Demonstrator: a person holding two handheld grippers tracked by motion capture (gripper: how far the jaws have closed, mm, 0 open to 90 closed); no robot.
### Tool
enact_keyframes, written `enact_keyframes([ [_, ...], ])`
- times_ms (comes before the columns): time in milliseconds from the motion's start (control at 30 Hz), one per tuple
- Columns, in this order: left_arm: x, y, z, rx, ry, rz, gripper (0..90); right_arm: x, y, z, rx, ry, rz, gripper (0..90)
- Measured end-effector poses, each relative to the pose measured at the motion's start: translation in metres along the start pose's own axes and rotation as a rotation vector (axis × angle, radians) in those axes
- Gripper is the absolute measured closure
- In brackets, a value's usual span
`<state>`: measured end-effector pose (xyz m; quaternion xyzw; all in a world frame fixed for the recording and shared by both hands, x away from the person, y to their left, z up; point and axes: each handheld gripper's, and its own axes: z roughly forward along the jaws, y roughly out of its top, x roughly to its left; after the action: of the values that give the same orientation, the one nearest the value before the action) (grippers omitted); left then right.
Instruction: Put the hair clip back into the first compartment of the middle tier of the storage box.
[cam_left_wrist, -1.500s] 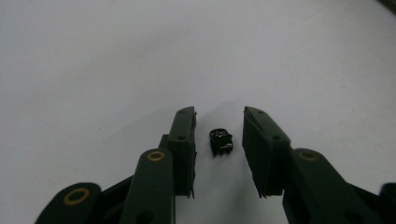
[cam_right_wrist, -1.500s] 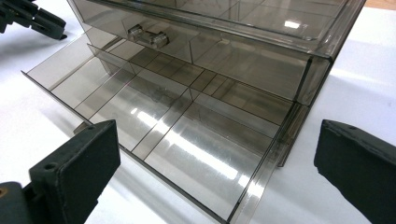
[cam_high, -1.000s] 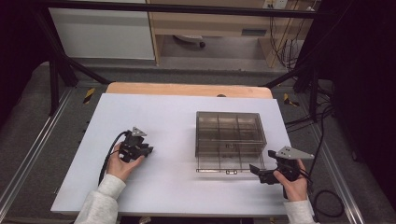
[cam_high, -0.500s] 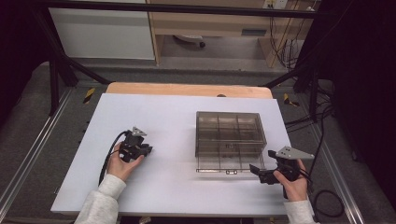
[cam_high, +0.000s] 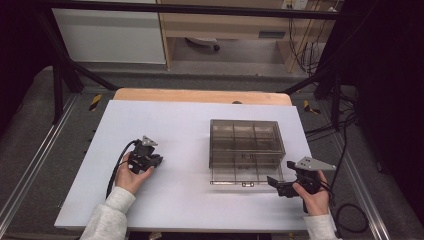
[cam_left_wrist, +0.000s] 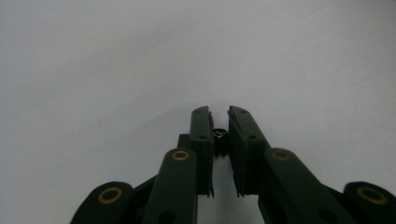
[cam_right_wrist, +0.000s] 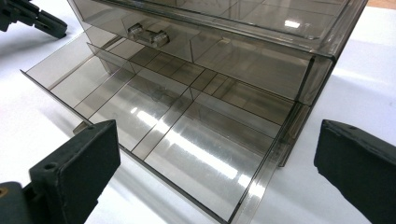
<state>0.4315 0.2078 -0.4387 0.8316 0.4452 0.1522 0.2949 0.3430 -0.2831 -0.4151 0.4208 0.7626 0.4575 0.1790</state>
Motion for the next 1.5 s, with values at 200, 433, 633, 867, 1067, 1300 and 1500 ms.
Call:
enact_keyframes([
  [200,0.0003,0.0,0.0001,-0.001,0.0,-0.002,79.8,0.0001,0.0001,-0.0002,0.0,0.001,0.002,0.9],
  [433,0.0003,-0.0001,0.0001,0.0,-0.002,0.0,80.0,-0.0002,0.0,-0.0002,-0.002,0.001,0.001,1.0],
  [633,0.0004,0.0002,0.0,0.002,-0.003,0.002,80.1,0.0004,0.0002,0.0001,0.0,0.003,0.002,1.0],
  [867,0.0006,0.0003,-0.0002,0.001,-0.008,-0.002,80.2,0.0003,0.0002,-0.0002,-0.001,0.003,0.002,0.9],
  [1067,-0.0001,0.0007,-0.0004,0.003,-0.024,-0.005,80.2,0.0003,0.0001,0.0001,-0.001,0.002,0.002,1.0],
  [1300,-0.0004,0.0013,-0.0039,-0.005,-0.029,-0.006,80.2,0.0003,0.0003,-0.0001,-0.001,0.002,0.003,1.0],
  [1500,-0.0018,0.0013,-0.0088,-0.013,-0.046,-0.006,80.2,0.0006,0.0002,0.0003,0.001,0.003,0.001,1.0],
])
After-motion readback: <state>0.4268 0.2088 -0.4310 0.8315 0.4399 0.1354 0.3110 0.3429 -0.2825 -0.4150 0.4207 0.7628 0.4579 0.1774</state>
